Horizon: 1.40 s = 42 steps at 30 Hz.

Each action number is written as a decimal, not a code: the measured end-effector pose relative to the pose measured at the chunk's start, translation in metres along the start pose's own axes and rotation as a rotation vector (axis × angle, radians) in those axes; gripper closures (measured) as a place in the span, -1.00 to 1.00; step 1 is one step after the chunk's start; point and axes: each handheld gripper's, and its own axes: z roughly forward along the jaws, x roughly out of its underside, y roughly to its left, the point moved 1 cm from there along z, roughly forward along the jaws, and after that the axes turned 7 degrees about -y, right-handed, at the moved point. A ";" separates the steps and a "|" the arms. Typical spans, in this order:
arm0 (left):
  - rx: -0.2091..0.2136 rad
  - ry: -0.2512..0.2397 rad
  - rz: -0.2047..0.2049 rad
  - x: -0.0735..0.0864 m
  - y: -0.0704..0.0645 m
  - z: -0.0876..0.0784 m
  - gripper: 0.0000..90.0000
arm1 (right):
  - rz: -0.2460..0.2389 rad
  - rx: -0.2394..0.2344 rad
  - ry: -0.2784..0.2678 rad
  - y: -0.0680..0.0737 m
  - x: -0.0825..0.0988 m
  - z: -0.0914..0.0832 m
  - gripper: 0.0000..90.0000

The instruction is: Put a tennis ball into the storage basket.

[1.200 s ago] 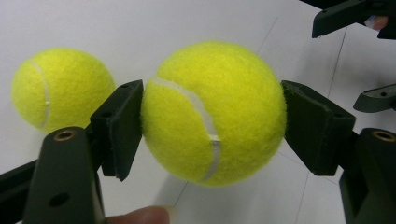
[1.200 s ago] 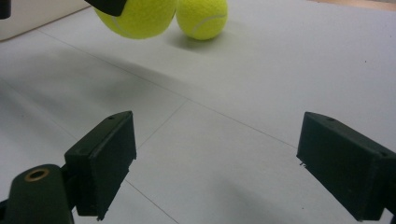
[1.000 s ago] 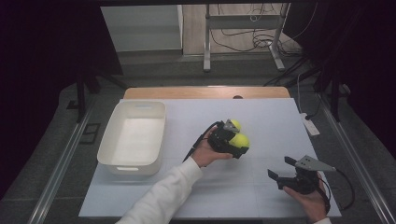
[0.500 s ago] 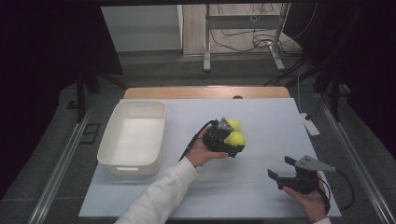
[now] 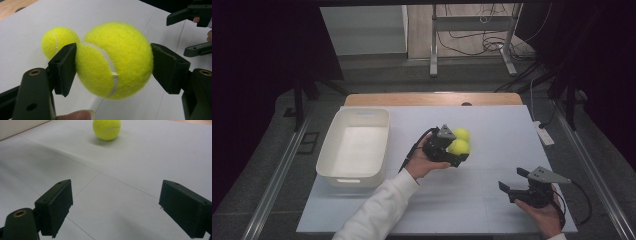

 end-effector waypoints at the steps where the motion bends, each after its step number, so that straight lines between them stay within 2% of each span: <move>1: 0.000 0.000 0.000 0.000 0.000 0.000 -0.40 | 0.000 0.000 0.000 0.000 0.000 0.000 -0.74; 22: -0.075 -0.048 -0.028 0.001 0.019 -0.036 -0.40 | -0.004 -0.005 0.005 0.001 -0.001 0.004 -0.73; 30: -0.121 -0.067 -0.042 0.002 0.029 -0.058 -0.40 | -0.011 -0.022 -0.001 0.003 -0.005 0.011 -0.73; 42: -0.169 -0.088 -0.065 0.006 0.044 -0.084 -0.40 | -0.011 -0.022 -0.001 0.002 -0.006 0.012 -0.73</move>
